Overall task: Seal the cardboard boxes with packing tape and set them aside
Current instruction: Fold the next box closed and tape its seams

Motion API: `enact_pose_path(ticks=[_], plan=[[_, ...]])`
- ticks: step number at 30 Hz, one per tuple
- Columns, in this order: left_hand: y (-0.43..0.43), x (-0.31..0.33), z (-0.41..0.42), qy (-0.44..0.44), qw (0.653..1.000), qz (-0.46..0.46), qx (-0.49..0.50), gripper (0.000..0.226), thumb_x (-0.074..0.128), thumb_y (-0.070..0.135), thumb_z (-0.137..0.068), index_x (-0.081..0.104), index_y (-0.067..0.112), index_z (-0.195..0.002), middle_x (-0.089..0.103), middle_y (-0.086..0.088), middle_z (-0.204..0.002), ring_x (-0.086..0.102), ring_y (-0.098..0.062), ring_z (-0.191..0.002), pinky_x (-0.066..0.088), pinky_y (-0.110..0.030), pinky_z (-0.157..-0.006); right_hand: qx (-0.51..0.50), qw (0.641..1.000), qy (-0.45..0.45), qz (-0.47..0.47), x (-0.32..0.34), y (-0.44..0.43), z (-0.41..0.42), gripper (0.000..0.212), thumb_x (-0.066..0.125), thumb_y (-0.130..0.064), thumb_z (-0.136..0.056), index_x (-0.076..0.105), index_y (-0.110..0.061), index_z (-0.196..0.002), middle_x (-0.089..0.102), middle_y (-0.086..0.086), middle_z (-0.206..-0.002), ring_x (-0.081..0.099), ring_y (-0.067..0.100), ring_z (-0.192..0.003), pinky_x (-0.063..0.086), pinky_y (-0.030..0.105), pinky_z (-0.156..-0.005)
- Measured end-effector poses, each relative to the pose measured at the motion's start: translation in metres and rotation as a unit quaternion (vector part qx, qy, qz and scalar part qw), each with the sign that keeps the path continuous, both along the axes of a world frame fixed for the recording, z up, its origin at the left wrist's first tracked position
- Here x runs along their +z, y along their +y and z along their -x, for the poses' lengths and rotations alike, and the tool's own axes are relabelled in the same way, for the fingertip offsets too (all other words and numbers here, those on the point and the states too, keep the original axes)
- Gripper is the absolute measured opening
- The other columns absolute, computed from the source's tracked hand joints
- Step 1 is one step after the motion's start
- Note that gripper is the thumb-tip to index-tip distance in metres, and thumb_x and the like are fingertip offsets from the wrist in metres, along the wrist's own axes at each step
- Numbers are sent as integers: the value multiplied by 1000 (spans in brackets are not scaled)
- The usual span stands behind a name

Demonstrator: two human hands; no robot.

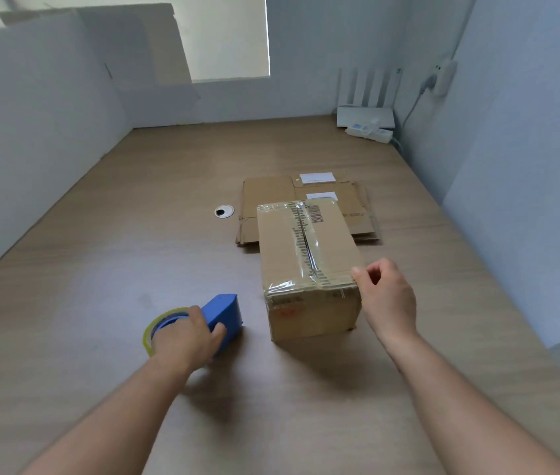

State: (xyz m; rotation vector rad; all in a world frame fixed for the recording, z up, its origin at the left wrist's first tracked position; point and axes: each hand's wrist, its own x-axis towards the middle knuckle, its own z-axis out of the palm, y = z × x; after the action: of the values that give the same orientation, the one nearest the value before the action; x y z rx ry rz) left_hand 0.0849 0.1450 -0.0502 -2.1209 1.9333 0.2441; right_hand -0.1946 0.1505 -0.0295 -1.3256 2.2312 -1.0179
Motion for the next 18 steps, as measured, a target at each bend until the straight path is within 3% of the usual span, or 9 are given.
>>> enact_pose_path(ticks=[2, 4, 7, 10, 12, 14, 16, 18], plan=[[5, -11, -1, -16, 1000, -14, -5, 39, 33, 41, -98, 45, 11, -119, 57, -8, -103, 62, -27, -97, 45, -31, -74, 10, 1000, 2, -6, 1, 0, -2, 32, 52, -36, -94, 57, -15, -119, 64, 5, -113, 57, 26, -101, 42, 33, -76], [8, -14, 6, -1, 1000, 14, 26, 44, 32, 44, -97, 43, 10, -122, 61, -8, -115, 62, -26, -101, 45, -31, -77, 26, 999, 24, -14, 1, 0, -2, 35, 47, -35, -97, 56, -18, -126, 63, 4, -119, 57, 26, -106, 42, 33, -80], [7, 5, 34, 218, 968, 110, 59, 47, 33, 42, -98, 36, 7, -130, 49, -13, -134, 50, -30, -117, 43, -41, -95, 45, 996, 67, -36, 5, 2, -2, 34, 39, -36, -100, 58, -18, -121, 63, 5, -116, 55, 27, -107, 39, 32, -77], [1, 33, 84, 383, 916, 102, 61, 72, 30, 50, -99, 6, 7, -152, 19, -8, -159, 23, -24, -144, 22, -38, -115, 53, 989, 99, -96, 16, -1, -12, 54, 35, -60, -93, 51, -13, -116, 61, 9, -115, 55, 31, -109, 41, 36, -78], [-5, 34, 109, 408, 902, 80, 115, 82, 31, 56, -96, -3, 8, -152, 19, -10, -158, 25, -28, -143, 26, -40, -112, 53, 977, 134, -157, 22, -5, -26, 80, 39, -77, -81, 42, -10, -123, 55, 12, -126, 50, 31, -118, 41, 39, -89], [-4, 30, 119, 379, 910, 87, 144, 84, 33, 57, -96, -6, 8, -152, 28, -13, -154, 36, -32, -137, 36, -42, -104, 45, 971, 149, -182, 23, -7, -38, 91, 46, -80, -74, 35, -8, -127, 49, 11, -133, 43, 30, -126, 38, 41, -95], [-3, 30, 120, 358, 916, 105, 148, 75, 30, 50, -99, -3, 8, -152, 40, -17, -147, 43, -34, -130, 39, -42, -99, 38, 978, 121, -163, 19, -10, -34, 80, 51, -72, -79, 36, -8, -124, 51, 11, -132, 44, 31, -125, 38, 41, -95], [-5, 29, 119, 377, 906, 114, 158, 63, 25, 40, -103, 6, 7, -152, 49, -20, -138, 46, -36, -125, 38, -41, -98, 46, 989, 69, -126, 16, -14, -20, 57, 52, -58, -88, 42, -9, -115, 58, 12, -120, 53, 31, -112, 42, 38, -87]])
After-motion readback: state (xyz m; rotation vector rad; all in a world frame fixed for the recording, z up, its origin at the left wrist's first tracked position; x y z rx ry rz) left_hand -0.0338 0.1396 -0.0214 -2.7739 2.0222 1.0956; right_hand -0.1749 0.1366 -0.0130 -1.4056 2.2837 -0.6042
